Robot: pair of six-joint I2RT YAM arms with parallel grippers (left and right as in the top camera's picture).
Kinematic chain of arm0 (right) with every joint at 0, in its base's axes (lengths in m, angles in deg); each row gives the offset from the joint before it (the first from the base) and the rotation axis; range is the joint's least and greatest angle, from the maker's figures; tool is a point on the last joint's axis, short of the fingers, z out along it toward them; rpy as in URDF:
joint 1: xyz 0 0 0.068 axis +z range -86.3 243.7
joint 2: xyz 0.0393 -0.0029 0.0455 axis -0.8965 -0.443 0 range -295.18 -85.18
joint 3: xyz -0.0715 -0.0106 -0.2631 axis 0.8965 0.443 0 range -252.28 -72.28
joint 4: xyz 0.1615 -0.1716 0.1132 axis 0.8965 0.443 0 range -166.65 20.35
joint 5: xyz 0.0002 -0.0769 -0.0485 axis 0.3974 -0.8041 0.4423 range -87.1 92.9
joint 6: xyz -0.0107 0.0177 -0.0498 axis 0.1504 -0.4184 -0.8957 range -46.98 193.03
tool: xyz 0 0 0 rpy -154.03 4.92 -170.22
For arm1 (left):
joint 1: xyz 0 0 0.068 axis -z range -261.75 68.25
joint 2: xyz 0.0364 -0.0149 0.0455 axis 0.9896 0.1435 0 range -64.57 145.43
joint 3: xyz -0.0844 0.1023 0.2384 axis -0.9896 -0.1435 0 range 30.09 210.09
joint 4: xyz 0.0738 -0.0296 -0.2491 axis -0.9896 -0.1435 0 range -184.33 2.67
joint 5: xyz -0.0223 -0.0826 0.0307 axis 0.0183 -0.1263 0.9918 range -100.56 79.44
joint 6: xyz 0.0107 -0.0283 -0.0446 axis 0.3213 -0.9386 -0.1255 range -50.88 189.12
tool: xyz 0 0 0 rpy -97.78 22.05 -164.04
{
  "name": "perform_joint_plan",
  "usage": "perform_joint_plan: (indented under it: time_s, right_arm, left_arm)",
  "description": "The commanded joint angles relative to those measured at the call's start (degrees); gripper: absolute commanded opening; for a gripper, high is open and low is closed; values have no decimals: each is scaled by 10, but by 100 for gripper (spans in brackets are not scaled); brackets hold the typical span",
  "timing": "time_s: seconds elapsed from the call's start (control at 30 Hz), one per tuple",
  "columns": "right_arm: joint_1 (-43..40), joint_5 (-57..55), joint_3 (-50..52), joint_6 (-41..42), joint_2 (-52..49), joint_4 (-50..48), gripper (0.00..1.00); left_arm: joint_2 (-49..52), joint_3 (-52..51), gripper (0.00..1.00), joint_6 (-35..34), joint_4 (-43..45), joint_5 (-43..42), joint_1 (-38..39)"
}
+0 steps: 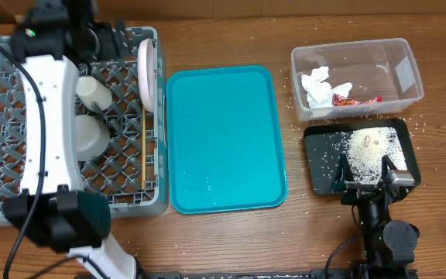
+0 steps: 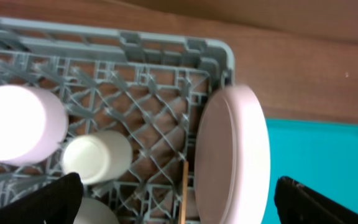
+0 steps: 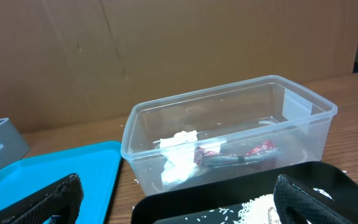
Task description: Sort waste into correct bins and load items into the dishwasher
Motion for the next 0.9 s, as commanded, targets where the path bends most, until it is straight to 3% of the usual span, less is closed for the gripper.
perform_joint_plan:
  time_s: [0.0,0.3,0.63,0.87]
  right_arm:
    - [-2,-3,6,-2,6,-4,100]
    - [-2,-3,6,-2,6,-4,100]
    - [-2,-3,6,-2,6,-4,100]
    - [-2,-3,6,-2,6,-3,100]
  left_arm:
    - [-71,-121,100,41,54,0,3]
    - [-221,-482,100,42,327,-35,4]
    - [-376,-802,100,42,622,-37,4]
    - [-470,-935,100,42,704,-34,4]
